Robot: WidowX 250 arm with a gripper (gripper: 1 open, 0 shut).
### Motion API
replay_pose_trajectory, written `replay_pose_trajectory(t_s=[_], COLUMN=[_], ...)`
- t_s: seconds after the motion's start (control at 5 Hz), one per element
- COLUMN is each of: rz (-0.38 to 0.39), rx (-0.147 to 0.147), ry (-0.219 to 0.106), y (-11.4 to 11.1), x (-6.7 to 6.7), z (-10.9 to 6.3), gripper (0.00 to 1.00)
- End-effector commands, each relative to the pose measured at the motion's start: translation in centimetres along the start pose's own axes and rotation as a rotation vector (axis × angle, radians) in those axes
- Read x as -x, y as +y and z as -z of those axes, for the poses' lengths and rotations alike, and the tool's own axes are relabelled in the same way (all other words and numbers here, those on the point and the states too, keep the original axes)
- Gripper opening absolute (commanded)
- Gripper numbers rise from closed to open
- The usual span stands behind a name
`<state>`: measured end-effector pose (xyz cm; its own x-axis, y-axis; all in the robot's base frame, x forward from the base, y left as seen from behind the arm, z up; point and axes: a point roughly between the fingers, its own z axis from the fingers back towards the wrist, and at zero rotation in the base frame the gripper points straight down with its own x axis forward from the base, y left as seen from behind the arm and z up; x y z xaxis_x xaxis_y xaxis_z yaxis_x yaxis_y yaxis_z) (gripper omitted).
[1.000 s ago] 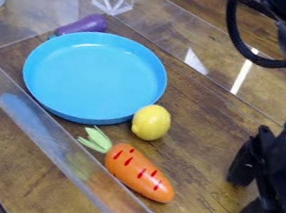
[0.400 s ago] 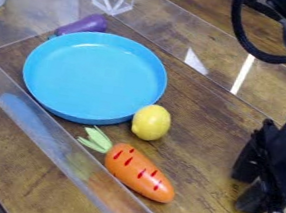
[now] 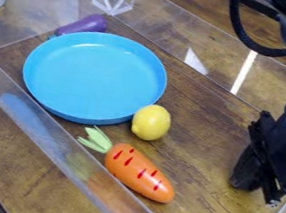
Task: Put the carrot on the blue tray
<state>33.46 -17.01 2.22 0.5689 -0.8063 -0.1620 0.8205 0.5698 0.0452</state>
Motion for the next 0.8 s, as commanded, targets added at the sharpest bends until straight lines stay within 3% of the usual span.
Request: replay_pose_trajectory(t_s=[0.0, 0.2, 0.4, 0.6], rz=[0.030, 0.043, 0.017, -0.009], rx=[-0.020, -0.033, -0.027, -0.019], ry=[-0.010, -0.005, 0.001, 0.008], y=[-0.91, -0.99, -0.79, -0.73], x=[-0.71, -0.56, -0.07, 0.26], z=[-1.09, -1.36, -1.29, -1.21], gripper=[1.00, 1.00, 0.00, 0.00])
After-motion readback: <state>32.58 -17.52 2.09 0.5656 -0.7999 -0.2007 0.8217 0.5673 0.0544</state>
